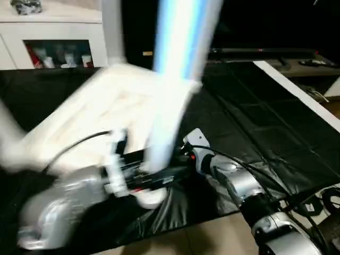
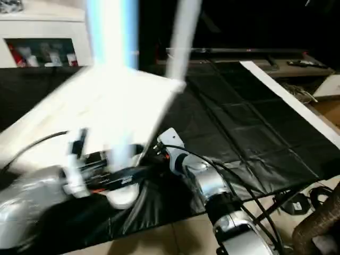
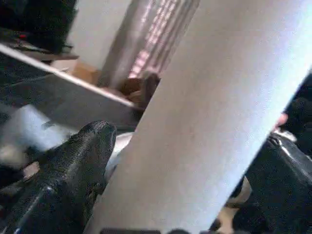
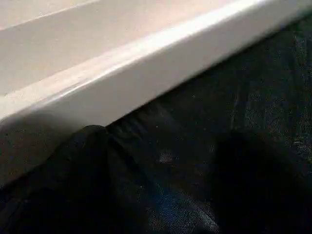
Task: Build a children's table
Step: Rotate table base
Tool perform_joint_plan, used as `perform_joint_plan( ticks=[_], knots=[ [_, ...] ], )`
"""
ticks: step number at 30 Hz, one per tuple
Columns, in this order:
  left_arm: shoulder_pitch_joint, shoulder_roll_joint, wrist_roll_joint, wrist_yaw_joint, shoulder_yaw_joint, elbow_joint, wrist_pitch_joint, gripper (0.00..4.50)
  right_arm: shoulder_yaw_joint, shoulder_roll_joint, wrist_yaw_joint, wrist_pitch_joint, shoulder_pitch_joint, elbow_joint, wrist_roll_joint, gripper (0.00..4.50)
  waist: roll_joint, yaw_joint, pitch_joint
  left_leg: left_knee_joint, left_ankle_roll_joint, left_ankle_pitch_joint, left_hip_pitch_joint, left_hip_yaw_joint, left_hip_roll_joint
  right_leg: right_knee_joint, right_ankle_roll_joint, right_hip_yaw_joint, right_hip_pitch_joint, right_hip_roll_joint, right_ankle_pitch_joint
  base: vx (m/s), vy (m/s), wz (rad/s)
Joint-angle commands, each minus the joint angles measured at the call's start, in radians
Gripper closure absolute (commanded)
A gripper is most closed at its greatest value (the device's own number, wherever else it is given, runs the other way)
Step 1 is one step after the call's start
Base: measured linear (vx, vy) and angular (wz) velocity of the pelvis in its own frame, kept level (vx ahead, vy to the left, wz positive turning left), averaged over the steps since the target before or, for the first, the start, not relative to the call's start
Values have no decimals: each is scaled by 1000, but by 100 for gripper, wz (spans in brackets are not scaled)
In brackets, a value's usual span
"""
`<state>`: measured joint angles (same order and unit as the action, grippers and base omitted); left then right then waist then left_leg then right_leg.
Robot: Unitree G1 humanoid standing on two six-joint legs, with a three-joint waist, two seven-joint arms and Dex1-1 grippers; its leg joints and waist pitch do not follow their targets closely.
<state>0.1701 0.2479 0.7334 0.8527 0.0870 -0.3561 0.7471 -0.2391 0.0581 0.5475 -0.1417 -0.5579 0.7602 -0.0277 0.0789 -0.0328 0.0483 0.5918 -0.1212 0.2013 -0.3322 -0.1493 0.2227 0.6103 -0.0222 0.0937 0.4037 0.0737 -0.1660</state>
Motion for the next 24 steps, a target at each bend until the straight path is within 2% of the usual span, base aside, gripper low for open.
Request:
perform_joint_plan(
  ticks=[1, 4, 5, 6, 7, 8, 9, 10, 11, 15, 17, 21, 22, 23, 24],
  knots=[
    [44, -51, -13, -8, 104, -9, -16, 3, -51, -71, 25, 16, -26, 20, 4, 0, -19, -11, -42, -81, -22, 338, -18, -5, 0, -99, -56, -43, -42, 56, -531, 0, 0, 0],
    [60, -69, -45, -29, 115, 17, -38, 3, -48, -75, 18, 26, -30, 35, 11, 0, -16, -8, -45, -80, -17, 327, -23, -3, -1, -100, -39, -41, -43, 57, -546, 0, 0, 0],
    [96, -75, -128, -76, 112, 89, -95, 3, -38, -71, -24, 45, -34, 69, 30, 0, -21, -7, -46, -80, -16, 319, -24, -3, -2, -102, -40, -42, -43, 56, -537, 0, 0, 0],
    [96, -75, -128, -76, 112, 89, -95, 3, -38, -71, -24, 45, -34, 69, 30, 0, -21, -9, -46, -77, -14, 326, -13, -5, -2, -103, -42, -42, -33, 53, -532, 0, 0, 0],
    [96, -75, -128, -76, 112, 89, -95, 3, -38, -71, -24, 45, -34, 69, 30, 0, -21, -9, -46, -77, -14, 326, -13, -5, -2, -103, -42, -42, -33, 53, -532, 0, 0, 0],
    [111, -71, -161, -96, 109, 117, -120, 3, -33, -68, -45, 55, -36, 88, 39, 0, -20, -12, -48, -80, -14, 305, -21, -4, 0, -99, -52, -43, -41, 55, -501, 0, 0, 0],
    [129, -60, -182, -116, 82, 147, -141, 3, -14, -60, -90, 59, -38, 115, 45, 0, -23, -13, -49, -78, -14, 300, -14, -6, -1, -96, -61, -44, -36, 53, -475, 0, 0, 0],
    [140, -48, -187, -126, 54, 163, -150, 3, 7, -55, -123, 57, -38, 134, 43, 0, -27, -13, -49, -79, -18, 295, -16, -5, 0, -90, -68, -45, -40, 52, -453, 0, 0, 0],
    [146, -33, -181, -131, 22, 167, -151, 3, 30, -47, -147, 55, -33, 149, 36, 0, -27, -13, -51, -80, -21, 280, -19, -5, 1, -85, -80, -45, -44, 52, -419, 0, 0, 0],
    [147, -5, -172, -128, -20, 161, -147, 3, 62, -32, -174, 60, -20, 173, 27, 0, -30, -18, -51, -82, -25, 271, -15, -8, 4, -74, -121, -47, -46, 51, -338, 0, 0, 0],
    [143, 7, -177, -130, -26, 157, -151, 3, 71, -26, -178, 70, -17, 186, 26, 0, -33, -22, -48, -83, -23, 298, -11, -10, 3, -78, -121, -48, -43, 52, -370, 0, 0, 0],
    [129, 32, -179, -127, -26, 141, -146, 3, 81, -24, -186, 82, -18, 200, 25, 0, -37, -33, -41, -82, -24, 369, 4, -11, 1, -95, -93, -45, -29, 52, -485, 0, 0, 0],
    [110, 66, -179, -109, -18, 117, -132, 3, 88, -23, -195, 88, -22, 209, 21, 0, -36, -35, -42, -82, -26, 379, 3, -8, 1, -97, -80, -43, -31, 55, -515, 0, 0, 0],
    [101, 86, -179, -98, -14, 104, -124, 3, 94, -23, -199, 93, -25, 214, 21, 0, -37, -32, -41, -86, -27, 381, -5, -4, 3, -96, -71, -42, -35, 57, -530, 0, 0, 0],
    [91, 108, -179, -87, -11, 92, -113, 3, 98, -22, -201, 95, -27, 218, 21, 0, -35, -32, -41, -85, -26, 382, -4, -5, 2, -99, -65, -41, -33, 56, -539, 0, 0, 0]
  ],
)
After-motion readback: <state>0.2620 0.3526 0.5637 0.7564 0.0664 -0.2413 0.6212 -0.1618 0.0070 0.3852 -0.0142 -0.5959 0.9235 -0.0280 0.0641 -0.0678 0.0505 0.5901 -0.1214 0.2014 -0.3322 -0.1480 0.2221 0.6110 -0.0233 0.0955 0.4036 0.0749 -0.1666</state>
